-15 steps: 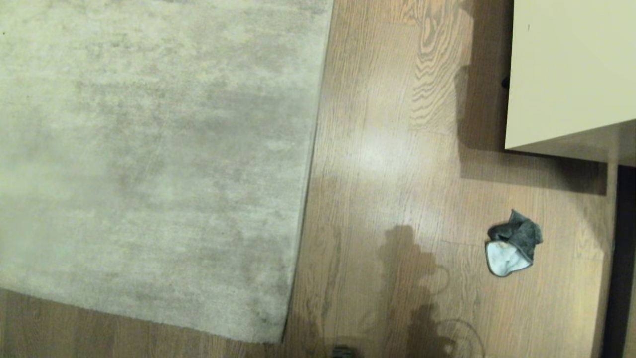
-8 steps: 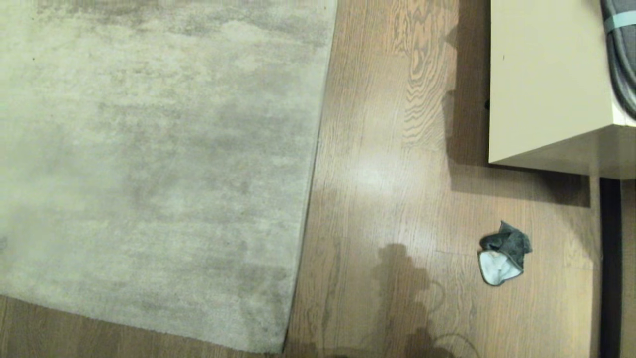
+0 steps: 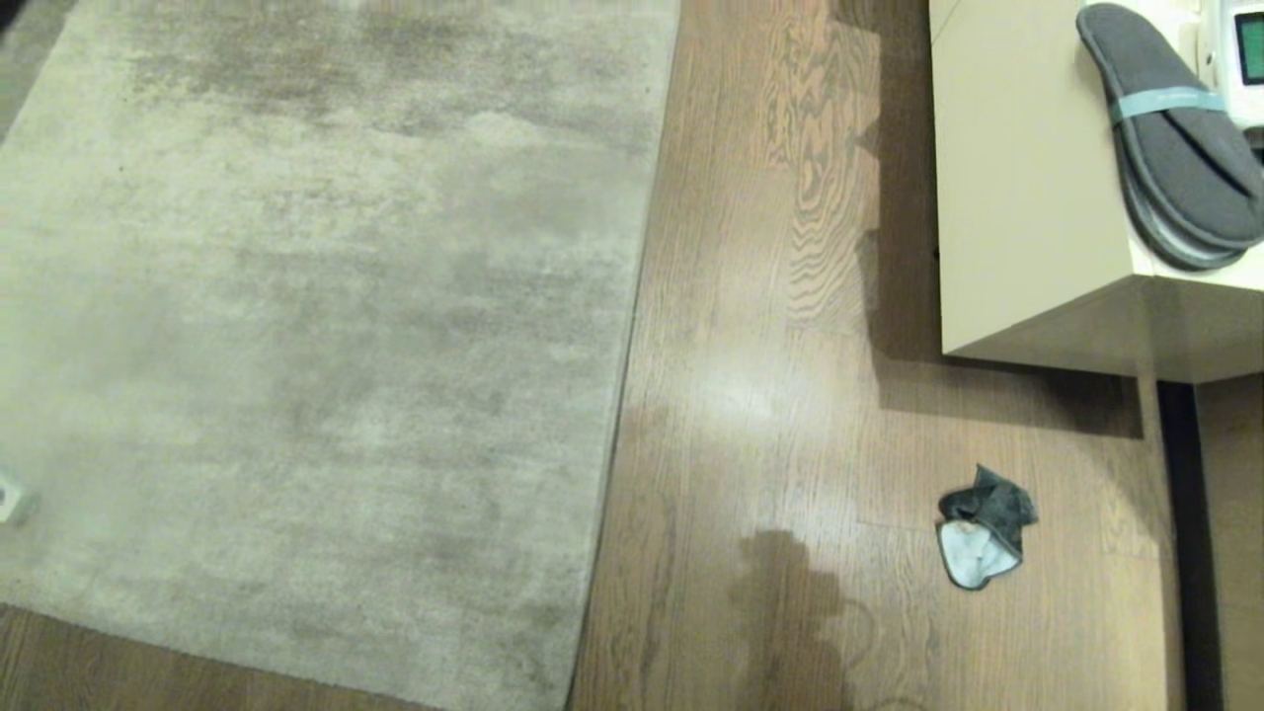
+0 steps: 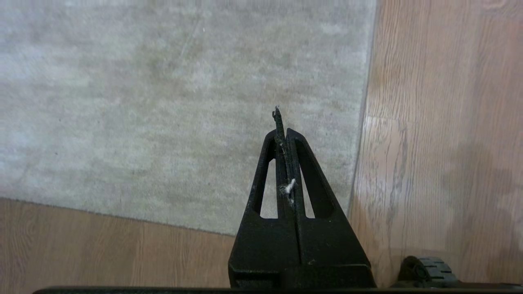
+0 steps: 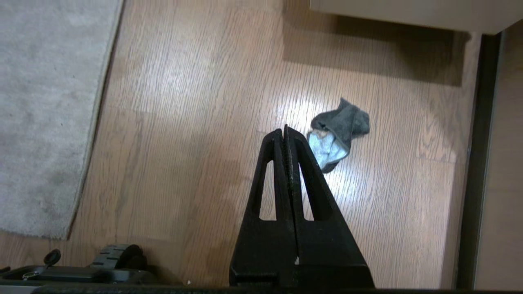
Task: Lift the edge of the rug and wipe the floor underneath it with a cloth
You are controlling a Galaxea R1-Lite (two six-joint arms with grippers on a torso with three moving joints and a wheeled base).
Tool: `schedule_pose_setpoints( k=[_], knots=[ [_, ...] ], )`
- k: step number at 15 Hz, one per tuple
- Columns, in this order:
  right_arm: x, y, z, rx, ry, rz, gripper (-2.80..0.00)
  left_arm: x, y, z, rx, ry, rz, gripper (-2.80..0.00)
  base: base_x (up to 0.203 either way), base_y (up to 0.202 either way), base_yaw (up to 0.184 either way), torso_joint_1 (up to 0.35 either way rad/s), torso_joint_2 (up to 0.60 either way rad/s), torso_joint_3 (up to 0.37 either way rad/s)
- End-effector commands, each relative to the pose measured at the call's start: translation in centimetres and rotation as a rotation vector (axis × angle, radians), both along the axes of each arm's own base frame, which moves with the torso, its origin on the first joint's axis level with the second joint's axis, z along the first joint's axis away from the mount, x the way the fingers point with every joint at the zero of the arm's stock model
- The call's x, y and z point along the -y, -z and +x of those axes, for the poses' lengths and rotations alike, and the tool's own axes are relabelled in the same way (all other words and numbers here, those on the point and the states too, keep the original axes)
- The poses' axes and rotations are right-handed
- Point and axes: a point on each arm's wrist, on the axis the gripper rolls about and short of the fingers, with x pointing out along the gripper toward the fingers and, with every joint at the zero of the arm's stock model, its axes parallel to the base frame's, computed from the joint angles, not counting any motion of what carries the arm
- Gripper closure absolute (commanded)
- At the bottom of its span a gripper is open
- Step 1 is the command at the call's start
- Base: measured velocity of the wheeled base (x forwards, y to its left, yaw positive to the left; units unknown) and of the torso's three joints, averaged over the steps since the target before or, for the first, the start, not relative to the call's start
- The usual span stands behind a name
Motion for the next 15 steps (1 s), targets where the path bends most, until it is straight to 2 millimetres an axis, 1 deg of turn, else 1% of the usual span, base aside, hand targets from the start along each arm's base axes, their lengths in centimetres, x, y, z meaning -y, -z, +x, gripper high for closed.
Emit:
schedule_pose_setpoints(
  k=[1,7,11,15],
  knots=[
    [0.0,-0.02,0.01,0.0,-0.001,0.0,0.0,0.0,0.0,0.01,-0.002,-0.001,-0.001,0.0,0.0,0.0,0.0,0.004,0.01,0.209],
    [0.0,-0.01,0.01,-0.001,-0.001,0.0,0.0,0.0,0.0,0.01,-0.002,-0.002,-0.002,0.0,0.0,0.0,0.0,0.004,0.0,0.203],
    [0.0,-0.01,0.01,-0.001,-0.001,0.0,0.0,-0.01,0.0,0.01,-0.002,-0.002,-0.002,0.0,0.0,0.0,0.0,0.003,0.0,0.078],
    [0.0,-0.01,0.01,-0.001,-0.001,0.0,0.0,0.0,0.0,0.01,-0.002,-0.002,-0.002,0.0,0.0,0.0,0.0,0.004,0.0,0.167]
  ],
)
